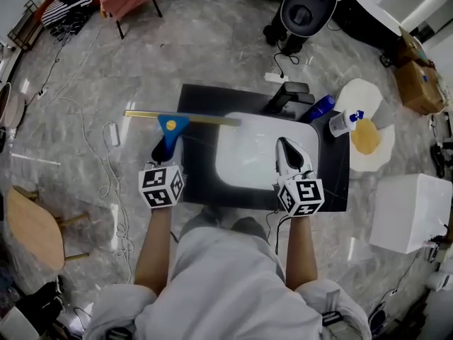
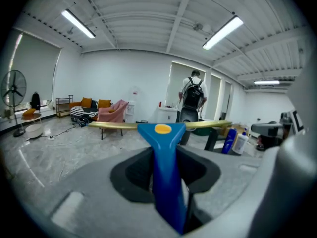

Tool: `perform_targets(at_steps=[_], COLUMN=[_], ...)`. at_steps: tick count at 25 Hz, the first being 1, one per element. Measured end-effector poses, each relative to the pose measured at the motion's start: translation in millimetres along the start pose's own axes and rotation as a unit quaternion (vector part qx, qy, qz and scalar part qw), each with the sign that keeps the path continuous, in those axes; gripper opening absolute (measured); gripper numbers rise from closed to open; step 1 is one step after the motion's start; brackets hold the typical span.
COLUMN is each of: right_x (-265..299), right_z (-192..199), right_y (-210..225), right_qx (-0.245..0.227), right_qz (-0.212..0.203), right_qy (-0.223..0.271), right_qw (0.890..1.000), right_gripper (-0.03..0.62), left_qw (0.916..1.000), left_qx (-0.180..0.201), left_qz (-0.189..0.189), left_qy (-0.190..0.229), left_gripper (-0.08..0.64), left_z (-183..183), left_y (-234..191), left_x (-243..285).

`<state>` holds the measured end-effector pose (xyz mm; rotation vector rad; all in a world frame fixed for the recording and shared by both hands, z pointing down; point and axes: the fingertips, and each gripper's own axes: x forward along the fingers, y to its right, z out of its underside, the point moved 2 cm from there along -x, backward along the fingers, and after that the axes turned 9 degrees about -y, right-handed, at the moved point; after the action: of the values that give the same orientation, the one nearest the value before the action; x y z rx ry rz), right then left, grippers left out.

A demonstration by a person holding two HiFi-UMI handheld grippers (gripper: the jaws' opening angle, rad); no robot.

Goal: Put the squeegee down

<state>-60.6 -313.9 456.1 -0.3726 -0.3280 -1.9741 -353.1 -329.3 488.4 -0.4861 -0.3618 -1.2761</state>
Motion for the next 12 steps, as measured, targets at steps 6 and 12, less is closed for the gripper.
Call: perform_targets(at_steps=[6,12], right_x=[11.7,20.8], right_z=[-0.9,2.5], right_y=[9.6,28.7], right_qx=[0.009,0.013], right_qz=[0.012,0.011], right_qy=[-0.012,-0.015], right_qw=[1.000,1.000], right_gripper=[0.009,0.009], left_qw=[0.9998,0.9996], left_qx=[0.001,0.006], left_qz=[0.016,0.014], left_qy=[-0.013,-0.023], left_gripper=[0.132,0.132], left_z=[-10.0,-13.8], left_y=[-1.9,4.6], left_x=[35.3,69.9])
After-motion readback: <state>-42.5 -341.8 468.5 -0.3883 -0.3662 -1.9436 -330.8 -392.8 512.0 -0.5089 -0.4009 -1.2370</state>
